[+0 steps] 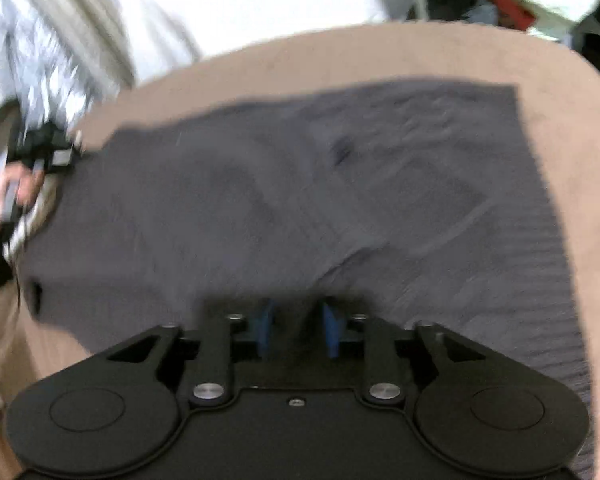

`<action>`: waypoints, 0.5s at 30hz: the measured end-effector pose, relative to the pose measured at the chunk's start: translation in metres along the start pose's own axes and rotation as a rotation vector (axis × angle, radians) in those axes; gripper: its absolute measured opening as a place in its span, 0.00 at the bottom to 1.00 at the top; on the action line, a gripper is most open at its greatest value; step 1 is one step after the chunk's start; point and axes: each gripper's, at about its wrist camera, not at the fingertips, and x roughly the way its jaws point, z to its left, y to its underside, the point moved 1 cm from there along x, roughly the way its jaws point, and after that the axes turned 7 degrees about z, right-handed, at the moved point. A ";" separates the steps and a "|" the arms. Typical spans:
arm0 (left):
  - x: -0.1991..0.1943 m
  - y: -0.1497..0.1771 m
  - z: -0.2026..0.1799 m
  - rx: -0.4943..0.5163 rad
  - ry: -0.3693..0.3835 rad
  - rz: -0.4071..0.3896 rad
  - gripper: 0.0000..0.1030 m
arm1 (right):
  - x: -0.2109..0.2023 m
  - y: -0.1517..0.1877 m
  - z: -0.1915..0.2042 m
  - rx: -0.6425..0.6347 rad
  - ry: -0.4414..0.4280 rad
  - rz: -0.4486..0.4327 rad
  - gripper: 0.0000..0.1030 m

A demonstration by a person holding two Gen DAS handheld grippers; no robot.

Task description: Fold clothes

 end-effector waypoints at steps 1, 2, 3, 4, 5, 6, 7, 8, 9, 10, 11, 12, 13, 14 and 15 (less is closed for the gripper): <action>-0.009 0.001 -0.003 0.021 -0.024 -0.047 0.12 | -0.006 -0.005 -0.005 0.027 -0.003 -0.036 0.48; -0.016 0.000 -0.009 0.071 -0.104 -0.098 0.09 | -0.010 -0.009 -0.009 0.054 -0.009 -0.064 0.55; -0.022 0.000 -0.014 0.121 -0.185 -0.147 0.09 | -0.011 -0.013 -0.015 0.085 -0.013 -0.088 0.57; -0.023 0.000 -0.017 0.168 -0.273 -0.149 0.09 | -0.009 -0.018 -0.016 0.107 -0.007 -0.102 0.57; -0.024 0.000 -0.020 0.214 -0.355 -0.149 0.09 | -0.006 -0.023 -0.016 0.123 0.008 -0.111 0.58; -0.026 0.002 -0.020 0.228 -0.341 -0.115 0.11 | 0.000 -0.028 -0.016 0.128 0.024 -0.114 0.59; -0.030 0.005 -0.017 0.212 -0.292 -0.087 0.13 | 0.007 -0.033 -0.015 0.124 0.034 -0.110 0.59; -0.034 0.009 -0.015 0.195 -0.246 -0.060 0.18 | 0.013 -0.037 -0.013 0.118 0.041 -0.105 0.59; -0.039 0.013 -0.011 0.172 -0.226 -0.043 0.24 | 0.021 -0.041 -0.010 0.108 0.050 -0.096 0.59; -0.046 0.018 -0.008 0.166 -0.232 -0.033 0.26 | 0.030 -0.045 -0.007 0.097 0.060 -0.086 0.59; -0.053 0.025 -0.005 0.175 -0.264 -0.033 0.34 | 0.040 -0.049 -0.001 0.070 0.113 -0.069 0.58; -0.061 0.032 -0.002 0.185 -0.295 -0.033 0.41 | 0.049 -0.053 0.006 0.039 0.181 -0.051 0.58; -0.069 0.039 0.002 0.193 -0.326 -0.033 0.44 | 0.055 -0.055 0.012 0.013 0.242 -0.046 0.58; -0.076 0.045 0.006 0.182 -0.347 -0.033 0.48 | 0.058 -0.057 0.020 -0.013 0.311 -0.060 0.58; -0.083 0.050 0.011 0.171 -0.367 -0.033 0.50 | 0.060 -0.059 0.030 -0.040 0.383 -0.079 0.60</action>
